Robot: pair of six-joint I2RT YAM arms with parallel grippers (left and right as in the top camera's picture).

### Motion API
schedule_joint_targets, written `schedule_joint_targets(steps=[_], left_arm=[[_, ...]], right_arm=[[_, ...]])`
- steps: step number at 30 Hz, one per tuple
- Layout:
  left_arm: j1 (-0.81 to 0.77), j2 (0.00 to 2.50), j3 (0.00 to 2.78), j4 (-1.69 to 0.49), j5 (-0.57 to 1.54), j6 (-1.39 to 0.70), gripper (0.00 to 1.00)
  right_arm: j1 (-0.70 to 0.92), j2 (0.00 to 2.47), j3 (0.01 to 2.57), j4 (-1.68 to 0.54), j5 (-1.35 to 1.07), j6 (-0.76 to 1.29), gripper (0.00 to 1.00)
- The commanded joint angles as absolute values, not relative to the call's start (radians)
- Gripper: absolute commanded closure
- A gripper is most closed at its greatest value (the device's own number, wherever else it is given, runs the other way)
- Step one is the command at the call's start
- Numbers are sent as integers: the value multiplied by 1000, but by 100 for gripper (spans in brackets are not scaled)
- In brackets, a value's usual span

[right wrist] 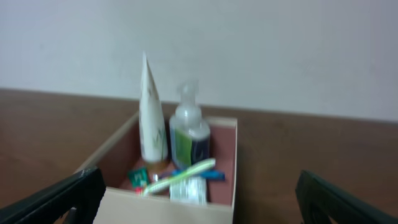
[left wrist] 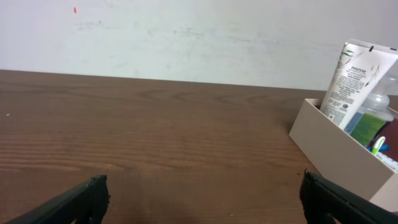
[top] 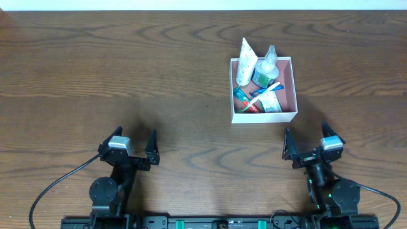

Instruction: Pack container

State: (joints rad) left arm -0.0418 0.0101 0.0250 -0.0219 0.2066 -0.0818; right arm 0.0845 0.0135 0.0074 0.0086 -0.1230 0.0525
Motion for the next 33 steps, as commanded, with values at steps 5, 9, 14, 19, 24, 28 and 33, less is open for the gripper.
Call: schedule_joint_targets(steps=[5,9,14,19,24,28,33], left_arm=[[-38,4,4,-51,221,-84,2],[-38,4,4,-51,221,-84,2],[-38,4,4,-51,220,-84,2],[-38,4,4,-51,220,-84,2],[-38,4,4,-51,220,-84,2],[-38,4,4,-51,221,-84,2],[-38,4,4,-51,220,-84,2]], right_arm=[[92,5,5,-61,-139,52,1],[92,5,5,-61,-139,51,1],[92,6,5,-61,-139,51,1],[92,6,5,-61,-139,51,1],[92,6,5,-61,-139,52,1],[92,6,5,-61,-139,51,1],[92,6,5,-61,-139,51,1]])
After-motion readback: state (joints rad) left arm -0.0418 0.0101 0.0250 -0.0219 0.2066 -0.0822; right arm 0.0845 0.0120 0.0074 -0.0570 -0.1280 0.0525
